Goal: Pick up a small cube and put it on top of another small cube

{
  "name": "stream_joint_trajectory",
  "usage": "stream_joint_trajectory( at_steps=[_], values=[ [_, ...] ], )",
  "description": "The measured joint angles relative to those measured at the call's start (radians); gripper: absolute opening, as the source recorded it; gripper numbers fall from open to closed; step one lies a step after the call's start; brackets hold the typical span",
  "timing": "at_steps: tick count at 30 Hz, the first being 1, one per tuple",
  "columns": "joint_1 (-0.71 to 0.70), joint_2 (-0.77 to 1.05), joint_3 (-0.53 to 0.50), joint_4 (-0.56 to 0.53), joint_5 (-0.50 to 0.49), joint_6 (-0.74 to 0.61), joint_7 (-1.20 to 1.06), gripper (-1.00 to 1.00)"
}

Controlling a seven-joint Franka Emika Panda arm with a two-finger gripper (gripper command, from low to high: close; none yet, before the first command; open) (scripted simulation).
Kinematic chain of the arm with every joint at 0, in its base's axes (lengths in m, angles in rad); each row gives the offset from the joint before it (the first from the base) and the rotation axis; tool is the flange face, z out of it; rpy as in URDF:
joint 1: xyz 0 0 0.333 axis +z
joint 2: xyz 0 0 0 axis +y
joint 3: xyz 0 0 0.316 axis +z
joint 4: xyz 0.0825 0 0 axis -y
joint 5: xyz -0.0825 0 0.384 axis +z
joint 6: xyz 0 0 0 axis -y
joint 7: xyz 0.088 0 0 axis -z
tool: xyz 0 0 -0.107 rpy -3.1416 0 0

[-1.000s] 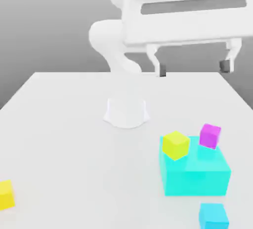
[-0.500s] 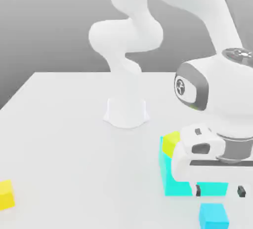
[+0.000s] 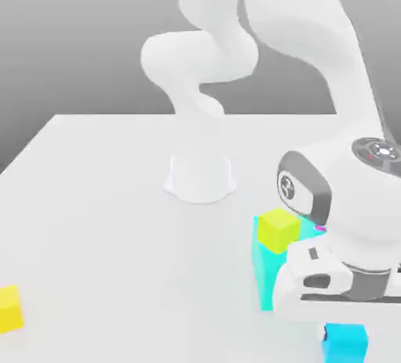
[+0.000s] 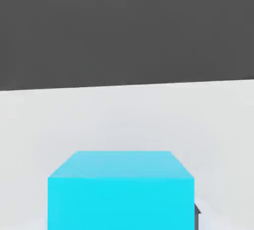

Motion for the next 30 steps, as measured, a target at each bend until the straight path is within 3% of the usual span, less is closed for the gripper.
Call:
stream_joint_trajectory(
  at_steps=[11, 22, 28, 29, 30],
  values=[
    [-0.023, -0.403, 0.045, -0.234, 0.191, -0.159, -0.188, -1.0],
    [0.003, -0.796, 0.022, -0.474, 0.241, -0.311, -0.276, -1.0],
    [-0.009, -0.671, 0.044, -0.549, 0.235, -0.112, -0.271, -1.0],
    [-0.01, -0.654, 0.046, -0.554, 0.234, -0.09, -0.271, 1.0],
    [-0.01, -0.654, 0.046, -0.554, 0.234, -0.09, -0.271, 1.0]
  ],
)
